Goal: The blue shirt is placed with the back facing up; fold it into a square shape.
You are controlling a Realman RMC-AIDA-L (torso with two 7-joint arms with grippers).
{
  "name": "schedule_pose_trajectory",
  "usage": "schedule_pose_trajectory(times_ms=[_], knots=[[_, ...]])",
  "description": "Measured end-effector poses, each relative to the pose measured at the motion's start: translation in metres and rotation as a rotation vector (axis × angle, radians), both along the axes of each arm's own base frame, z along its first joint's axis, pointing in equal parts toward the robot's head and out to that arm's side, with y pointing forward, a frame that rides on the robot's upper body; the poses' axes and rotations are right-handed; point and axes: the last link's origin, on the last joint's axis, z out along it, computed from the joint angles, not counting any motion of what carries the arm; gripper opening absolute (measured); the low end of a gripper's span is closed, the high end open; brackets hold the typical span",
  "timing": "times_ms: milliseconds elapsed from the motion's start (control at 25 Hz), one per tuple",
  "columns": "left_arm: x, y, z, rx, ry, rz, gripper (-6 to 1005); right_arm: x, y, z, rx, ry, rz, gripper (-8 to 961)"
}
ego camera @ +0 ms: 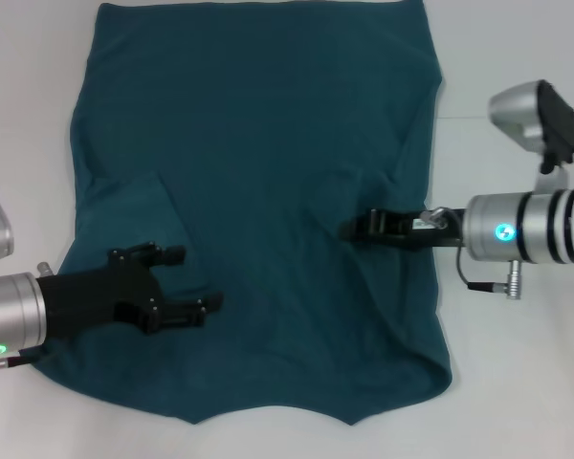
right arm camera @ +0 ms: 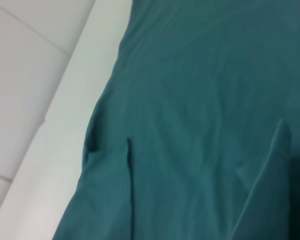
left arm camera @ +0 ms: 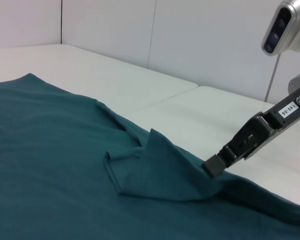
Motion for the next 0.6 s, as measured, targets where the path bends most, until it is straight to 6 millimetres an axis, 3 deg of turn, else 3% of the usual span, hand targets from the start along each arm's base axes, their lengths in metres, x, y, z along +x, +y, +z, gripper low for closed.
schedule_pose_trajectory(times_ms=[160, 600], knots=[[-0.001, -0.002, 0.000, -0.002, 0.001, 0.003, 798, -0.009, -0.002, -0.009, -0.049, -0.049, 0.062, 10], [-0.001, -0.002, 0.000, 0.004, -0.003, 0.011, 794, -0.025, -0.012, -0.007, -0.090, 0.007, 0.203, 240]])
